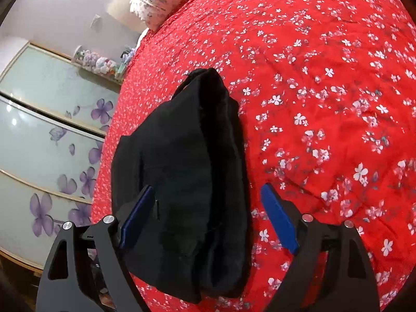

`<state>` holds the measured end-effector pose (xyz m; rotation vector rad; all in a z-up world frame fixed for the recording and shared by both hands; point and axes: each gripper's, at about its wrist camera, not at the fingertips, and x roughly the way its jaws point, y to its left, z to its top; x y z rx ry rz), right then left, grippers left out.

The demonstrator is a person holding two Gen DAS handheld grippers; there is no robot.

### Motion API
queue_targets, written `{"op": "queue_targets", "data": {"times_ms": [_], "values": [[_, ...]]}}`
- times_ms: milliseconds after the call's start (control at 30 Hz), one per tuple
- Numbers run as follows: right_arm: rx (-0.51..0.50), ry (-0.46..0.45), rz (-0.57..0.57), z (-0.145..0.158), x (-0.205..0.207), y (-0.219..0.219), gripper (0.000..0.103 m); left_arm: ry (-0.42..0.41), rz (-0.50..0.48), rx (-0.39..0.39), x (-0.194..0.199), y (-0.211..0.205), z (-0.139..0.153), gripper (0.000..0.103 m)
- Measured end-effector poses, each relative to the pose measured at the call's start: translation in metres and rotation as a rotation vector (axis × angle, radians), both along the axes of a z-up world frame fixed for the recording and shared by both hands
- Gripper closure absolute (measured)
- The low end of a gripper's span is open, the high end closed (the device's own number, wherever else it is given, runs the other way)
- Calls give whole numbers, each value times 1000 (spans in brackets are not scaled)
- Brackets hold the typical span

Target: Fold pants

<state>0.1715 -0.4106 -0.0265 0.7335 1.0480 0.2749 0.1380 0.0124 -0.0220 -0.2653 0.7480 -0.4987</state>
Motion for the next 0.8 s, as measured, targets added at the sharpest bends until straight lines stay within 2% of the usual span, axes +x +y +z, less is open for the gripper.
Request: {"op": "queue_targets", "data": {"times_ms": [67,133,200,233,300,400,433,533,667,800], "values": [[-59,-14,2,5,-1,7,17,-11,8,29,-1,-3,1,2],[-139,-72,1,19,-8,15,17,-43,40,105,-6,-10,6,2],[-208,-136,-16,33,-15,20,17,-66,62,142,-10,-15,11,2],[-223,-173,-14,40,-18,22,15,-71,72,147,-11,-15,13,2],[-247,-163,3,41,-14,26,12,-68,94,129,-11,-14,18,2],[-198,-110,-13,29,-5,19,12,-64,103,110,-10,-13,27,2],[-149,-96,-23,23,-2,14,12,-71,105,120,-12,-13,30,2],[-90,-51,-31,11,1,9,12,-94,95,185,-17,-21,35,2],[-92,-56,-5,4,-2,14,14,-111,68,265,-21,-34,37,2],[-90,-78,60,2,-1,25,17,-99,67,266,-19,-35,36,2]]}}
